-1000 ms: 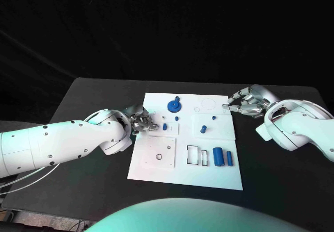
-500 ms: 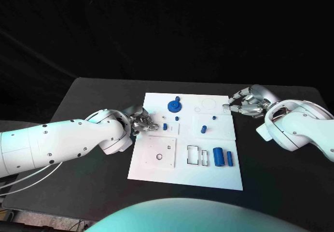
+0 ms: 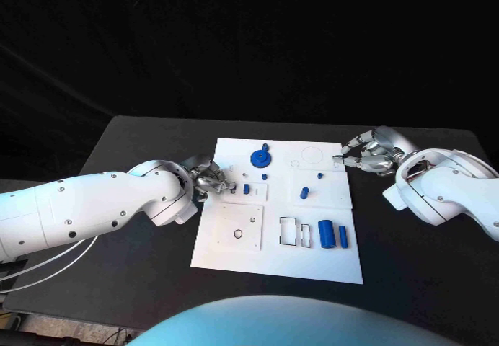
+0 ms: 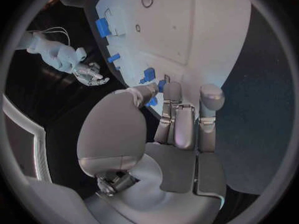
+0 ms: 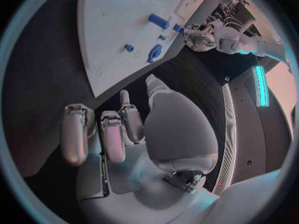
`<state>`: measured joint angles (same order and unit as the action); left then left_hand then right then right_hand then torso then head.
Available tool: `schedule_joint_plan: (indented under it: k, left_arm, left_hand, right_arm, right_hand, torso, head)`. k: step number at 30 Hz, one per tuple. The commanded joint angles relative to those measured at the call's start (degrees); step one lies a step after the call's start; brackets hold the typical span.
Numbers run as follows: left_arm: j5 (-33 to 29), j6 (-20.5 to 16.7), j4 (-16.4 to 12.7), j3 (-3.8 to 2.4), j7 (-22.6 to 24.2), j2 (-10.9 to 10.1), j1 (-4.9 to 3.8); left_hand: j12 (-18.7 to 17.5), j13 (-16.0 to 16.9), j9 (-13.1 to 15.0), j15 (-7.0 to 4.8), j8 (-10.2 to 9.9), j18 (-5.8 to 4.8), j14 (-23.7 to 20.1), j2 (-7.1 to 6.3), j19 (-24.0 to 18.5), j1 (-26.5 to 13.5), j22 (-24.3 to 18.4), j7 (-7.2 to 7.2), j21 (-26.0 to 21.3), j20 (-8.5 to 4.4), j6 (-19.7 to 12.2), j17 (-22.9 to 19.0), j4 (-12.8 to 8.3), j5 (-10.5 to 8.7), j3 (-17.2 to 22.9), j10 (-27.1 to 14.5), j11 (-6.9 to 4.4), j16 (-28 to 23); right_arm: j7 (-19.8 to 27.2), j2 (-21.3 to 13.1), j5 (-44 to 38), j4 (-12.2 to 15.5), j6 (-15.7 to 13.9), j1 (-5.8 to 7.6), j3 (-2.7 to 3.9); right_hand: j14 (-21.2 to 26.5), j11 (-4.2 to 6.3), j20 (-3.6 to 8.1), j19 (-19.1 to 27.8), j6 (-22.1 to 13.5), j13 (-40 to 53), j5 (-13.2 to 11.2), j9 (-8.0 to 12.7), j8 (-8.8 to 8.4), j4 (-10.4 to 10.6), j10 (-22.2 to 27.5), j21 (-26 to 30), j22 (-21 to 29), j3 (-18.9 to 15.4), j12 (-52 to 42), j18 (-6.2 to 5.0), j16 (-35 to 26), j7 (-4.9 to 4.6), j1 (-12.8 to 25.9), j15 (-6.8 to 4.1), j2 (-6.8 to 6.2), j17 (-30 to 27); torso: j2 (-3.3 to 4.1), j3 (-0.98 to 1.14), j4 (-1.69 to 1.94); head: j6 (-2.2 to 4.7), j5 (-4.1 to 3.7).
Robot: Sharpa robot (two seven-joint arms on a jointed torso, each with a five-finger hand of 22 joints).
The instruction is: Assemble the parts on the task board
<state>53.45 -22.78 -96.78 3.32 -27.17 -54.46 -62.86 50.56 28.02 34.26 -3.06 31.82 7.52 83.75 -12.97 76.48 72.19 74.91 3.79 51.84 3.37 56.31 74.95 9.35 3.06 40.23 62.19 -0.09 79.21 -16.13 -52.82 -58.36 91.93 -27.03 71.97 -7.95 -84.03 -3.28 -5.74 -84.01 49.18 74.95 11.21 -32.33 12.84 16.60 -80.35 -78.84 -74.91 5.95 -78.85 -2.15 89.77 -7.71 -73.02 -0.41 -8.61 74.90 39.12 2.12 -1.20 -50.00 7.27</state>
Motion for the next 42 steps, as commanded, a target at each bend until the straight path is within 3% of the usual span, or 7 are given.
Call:
schedule_joint_plan:
  k: [1,13,18,23,28,33,42]
  left_arm:
    - [-5.2,2.4,-0.2,-0.15,0.4,0.1,-0.68]
    - [-8.5,5.6,0.8,-0.28,-0.4,0.3,-3.1]
    - [-9.5,8.9,1.7,-0.31,-1.6,0.5,-4.01]
    - [-10.0,13.4,3.3,-0.33,-3.3,1.2,-5.63]
    - [-9.2,17.8,5.3,-0.31,-5.0,2.7,-7.57]
    - [-6.7,21.4,7.1,-0.25,-6.7,4.4,-8.55]
    - [-0.7,24.8,8.0,0.58,-8.5,6.4,-8.98]
  left_hand:
    - [0.3,0.1,0.5,0.0,0.3,-1.16,1.4,0.08,-0.5,-0.6,6.7,-0.09,0.4,-0.15,0.4,7.6,-7.7,-0.17,8.0,0.2,-0.06,0.4]
    - [0.6,0.2,0.5,0.04,0.6,-1.18,2.0,0.16,-0.8,-2.7,6.7,-0.02,1.2,-0.12,0.8,8.6,-10.3,0.44,9.9,0.2,-0.05,2.0]
    - [0.9,0.3,0.5,-0.02,0.6,-1.14,2.6,0.27,-1.1,-3.5,6.7,0.2,1.5,-0.16,0.8,9.6,-11.5,1.11,10.5,0.0,-0.14,3.4]
    - [1.3,0.3,0.4,-0.08,0.6,-1.16,3.0,0.61,-1.2,-4.0,6.7,0.2,2.0,-0.22,0.9,10.2,-12.4,1.62,10.8,0.0,-0.17,4.3]
    - [2.1,0.2,0.3,-0.12,0.8,-1.28,3.4,1.11,-1.5,-5.8,6.9,0.12,3.9,-0.3,1.4,11.0,-14.7,5.35,11.1,-0.1,-0.23,5.5]
    - [3.5,0.2,0.5,-0.33,1.7,-1.53,4.2,1.44,-1.1,-8.0,7.2,-0.13,6.9,-0.49,1.9,12.2,-16.8,10.2,11.6,0.1,-0.47,7.2]
    - [3.9,0.2,0.6,-0.37,2.0,-1.64,4.4,1.65,-1.0,-8.6,7.4,-0.18,7.9,-0.54,1.9,12.3,-17.2,11.04,11.7,0.0,-0.52,7.5]
  right_arm:
    - [0.2,0.1,-0.3,0.0,0.7,-0.03,0.0]
    - [0.1,0.3,-0.3,-0.2,0.8,-0.03,0.0]
    - [0.1,0.3,-0.3,-0.2,0.8,-0.03,-0.01]
    - [0.1,0.4,-0.3,-0.3,0.8,-0.03,-0.01]
    - [0.2,0.5,-0.3,-0.3,0.7,-0.04,-0.01]
    - [0.2,0.7,-0.3,-0.4,0.7,-0.05,-0.01]
    - [0.2,0.9,-0.3,-0.5,0.8,-0.07,-0.01]
  right_hand:
    - [-6.0,0.07,0.34,-0.8,-0.1,3.4,0.1,-0.1,0.32,-0.1,0.3,0.2,-9.9,-0.2,0.0,-0.4,0.2,-0.01,-0.5,-0.3,0.25,15.1]
    - [-6.0,0.07,0.34,-0.8,-0.1,3.4,0.1,-0.1,0.32,-0.1,0.3,0.2,-9.9,-0.2,0.0,-0.4,0.2,-0.01,-0.5,-0.3,0.25,15.1]
    - [-6.0,0.07,0.34,-0.8,-0.1,3.4,0.1,-0.1,0.32,-0.1,0.3,0.2,-9.9,-0.2,0.0,-0.4,0.2,-0.01,-0.5,-0.3,0.25,15.1]
    - [-6.0,0.07,0.34,-0.8,-0.1,3.4,0.1,-0.1,0.32,-0.1,0.3,0.2,-9.9,-0.2,0.0,-0.4,0.2,-0.01,-0.5,-0.3,0.25,15.1]
    - [-6.0,0.08,0.35,-0.8,-0.1,3.3,0.5,-0.1,0.33,-0.1,0.3,0.3,-9.9,-0.2,0.0,-0.41,0.2,-0.01,-0.5,-0.3,0.16,15.1]
    - [-6.0,0.08,0.35,-0.8,-0.1,3.3,0.5,-0.1,0.33,-0.1,0.3,0.3,-9.9,-0.2,0.0,-0.41,0.2,-0.01,-0.5,-0.3,0.16,15.1]
    - [-6.0,0.08,0.35,-0.9,-0.1,3.4,0.5,-0.1,0.33,-0.1,0.3,0.2,-9.9,-0.2,0.0,-0.39,0.2,0.0,-0.5,-0.3,0.15,15.1]
  torso:
    - [0.02,0.01,0.01]
    - [0.03,-0.02,0.02]
    - [0.03,0.0,0.06]
    - [0.01,-0.02,0.03]
    - [-0.01,-0.04,0.04]
    - [0.02,-0.02,0.03]
    - [0.0,-0.01,0.04]
  head:
    - [0.0,0.05]
    - [0.0,0.1]
    - [0.0,0.09]
    - [0.0,0.18]
    - [0.0,0.31]
    - [0.0,0.36]
    - [0.0,0.55]
